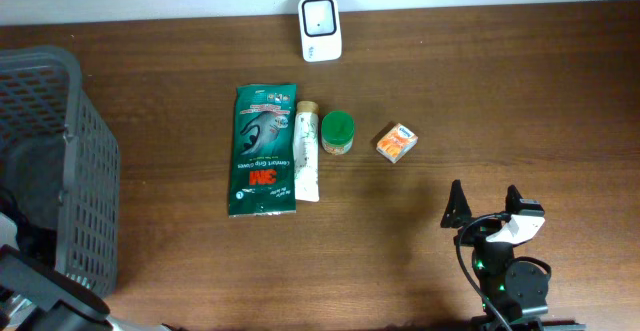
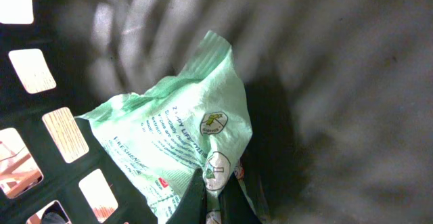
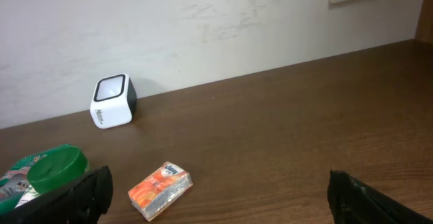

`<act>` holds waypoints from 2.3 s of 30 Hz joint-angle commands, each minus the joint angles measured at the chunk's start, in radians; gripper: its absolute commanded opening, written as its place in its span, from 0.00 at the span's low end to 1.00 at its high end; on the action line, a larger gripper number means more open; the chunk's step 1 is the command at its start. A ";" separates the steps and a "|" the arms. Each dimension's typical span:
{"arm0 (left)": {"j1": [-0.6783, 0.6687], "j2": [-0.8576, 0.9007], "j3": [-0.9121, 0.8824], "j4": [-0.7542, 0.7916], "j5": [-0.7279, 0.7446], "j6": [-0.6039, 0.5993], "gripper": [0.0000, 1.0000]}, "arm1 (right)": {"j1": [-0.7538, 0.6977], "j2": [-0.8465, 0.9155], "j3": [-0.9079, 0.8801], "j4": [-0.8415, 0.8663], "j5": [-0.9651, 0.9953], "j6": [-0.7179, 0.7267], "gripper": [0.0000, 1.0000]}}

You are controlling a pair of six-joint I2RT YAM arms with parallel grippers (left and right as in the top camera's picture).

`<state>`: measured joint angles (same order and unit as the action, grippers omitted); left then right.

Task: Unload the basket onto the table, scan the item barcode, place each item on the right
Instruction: 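Return the left gripper into the basket toward the light green bag, then grasp the light green bag and lay it right of the jar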

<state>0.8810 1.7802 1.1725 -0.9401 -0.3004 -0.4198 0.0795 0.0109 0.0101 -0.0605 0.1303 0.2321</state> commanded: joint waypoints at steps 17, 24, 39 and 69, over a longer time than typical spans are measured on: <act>-0.294 -0.139 1.082 -0.328 0.263 0.027 0.00 | 0.005 -0.008 -0.005 -0.008 -0.002 -0.007 0.98; -0.791 -0.147 1.098 -0.357 0.206 0.108 0.00 | 0.005 -0.008 -0.005 -0.008 -0.002 -0.007 0.98; -1.371 0.208 0.941 -0.249 0.207 0.057 0.00 | 0.005 -0.008 -0.005 -0.008 -0.002 -0.007 0.98; -1.693 0.430 0.733 -0.106 0.187 0.190 0.41 | 0.005 -0.008 -0.005 -0.008 -0.002 -0.007 0.98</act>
<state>-0.8154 2.2162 1.9079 -1.0637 -0.0906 -0.2337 0.0795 0.0109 0.0101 -0.0605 0.1303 0.2310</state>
